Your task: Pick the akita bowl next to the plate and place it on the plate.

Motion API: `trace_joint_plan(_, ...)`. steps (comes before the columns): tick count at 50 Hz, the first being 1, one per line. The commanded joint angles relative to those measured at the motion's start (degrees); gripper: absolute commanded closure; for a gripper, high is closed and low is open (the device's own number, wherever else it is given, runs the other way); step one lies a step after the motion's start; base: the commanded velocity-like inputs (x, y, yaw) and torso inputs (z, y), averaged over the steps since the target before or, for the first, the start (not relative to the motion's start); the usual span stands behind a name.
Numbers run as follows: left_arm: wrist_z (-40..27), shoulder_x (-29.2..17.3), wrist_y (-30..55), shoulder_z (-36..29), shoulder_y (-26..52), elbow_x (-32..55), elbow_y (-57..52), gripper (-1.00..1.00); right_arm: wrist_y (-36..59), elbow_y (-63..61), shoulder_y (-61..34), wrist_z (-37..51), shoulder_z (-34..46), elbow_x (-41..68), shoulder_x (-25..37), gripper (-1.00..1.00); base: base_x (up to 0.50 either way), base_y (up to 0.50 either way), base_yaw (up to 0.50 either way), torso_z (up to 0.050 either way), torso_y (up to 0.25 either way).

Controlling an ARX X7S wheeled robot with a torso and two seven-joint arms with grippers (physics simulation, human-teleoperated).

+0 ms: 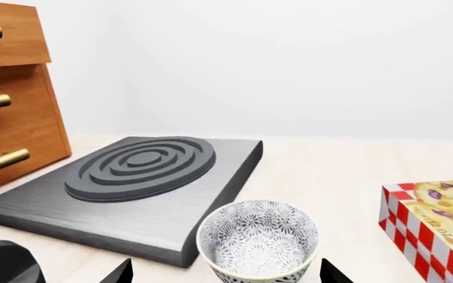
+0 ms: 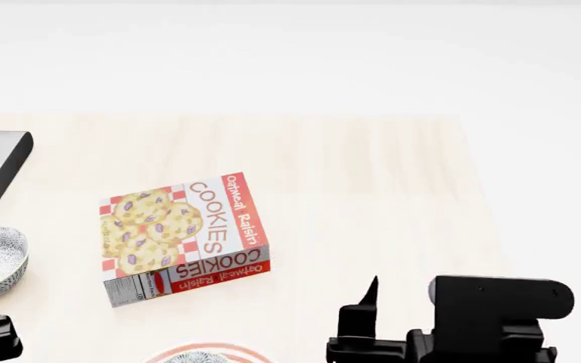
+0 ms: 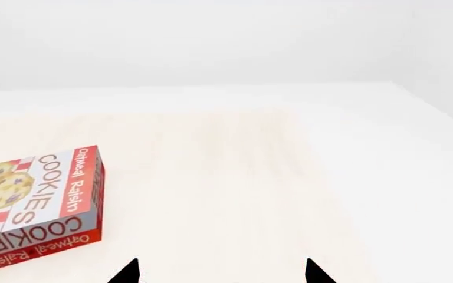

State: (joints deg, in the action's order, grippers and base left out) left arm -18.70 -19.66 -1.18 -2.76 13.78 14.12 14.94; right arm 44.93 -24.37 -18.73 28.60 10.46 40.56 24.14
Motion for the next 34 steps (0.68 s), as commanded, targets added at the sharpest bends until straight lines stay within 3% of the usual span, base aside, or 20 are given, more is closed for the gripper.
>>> trace_joint_plan(1, -0.49, -0.11, 0.23, -0.03, -0.27, -0.02, -0.77, -1.0, -6.03, 0.47, 4.46, 1.19, -0.01, -5.39, 0.75, -1.0, 0.0, 0.0, 0.0, 0.0, 0.0)
trace_joint_plan(34, -0.46, -0.49, 1.47, 0.01, -0.79, 1.43, -2.5, -1.0, -7.94, -4.09, 9.08, 7.29, -5.41, -7.71, 3.51, -1.0, 0.0, 0.0, 0.0, 0.0, 0.0)
